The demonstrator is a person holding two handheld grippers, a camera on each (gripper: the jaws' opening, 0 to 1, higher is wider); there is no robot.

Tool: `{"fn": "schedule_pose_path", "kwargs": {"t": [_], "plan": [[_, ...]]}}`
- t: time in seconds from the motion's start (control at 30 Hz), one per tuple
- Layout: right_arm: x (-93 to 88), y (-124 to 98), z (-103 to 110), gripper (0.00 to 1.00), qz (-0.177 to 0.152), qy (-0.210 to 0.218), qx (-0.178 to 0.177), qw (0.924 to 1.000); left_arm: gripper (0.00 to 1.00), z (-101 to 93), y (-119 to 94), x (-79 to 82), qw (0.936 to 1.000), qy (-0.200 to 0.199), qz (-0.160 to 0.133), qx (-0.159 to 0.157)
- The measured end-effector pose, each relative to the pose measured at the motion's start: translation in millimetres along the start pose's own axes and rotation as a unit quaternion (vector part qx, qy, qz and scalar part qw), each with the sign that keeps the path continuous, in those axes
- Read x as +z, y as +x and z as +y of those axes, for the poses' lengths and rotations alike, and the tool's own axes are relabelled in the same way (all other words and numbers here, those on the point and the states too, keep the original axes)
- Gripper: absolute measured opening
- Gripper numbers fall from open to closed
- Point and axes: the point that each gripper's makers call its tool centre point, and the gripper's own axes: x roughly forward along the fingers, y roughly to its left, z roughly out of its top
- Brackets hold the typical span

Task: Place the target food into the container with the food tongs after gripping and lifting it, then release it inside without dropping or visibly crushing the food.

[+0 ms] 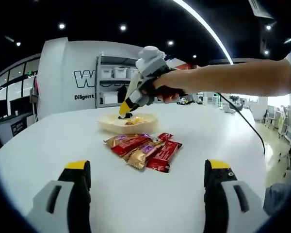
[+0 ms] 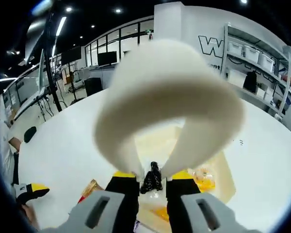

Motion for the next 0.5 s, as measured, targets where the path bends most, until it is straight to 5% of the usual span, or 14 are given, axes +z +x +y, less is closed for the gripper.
{"fn": "schedule_pose_path", "kwargs": {"t": [0.5], "plan": [[-14.9, 18.9, -12.2, 0.14, 0.02, 0.013, -0.001, 0.9997, 0.95, -7.2, 0.3, 1.6, 0.9998, 0.015, 0.001, -0.01]]}}
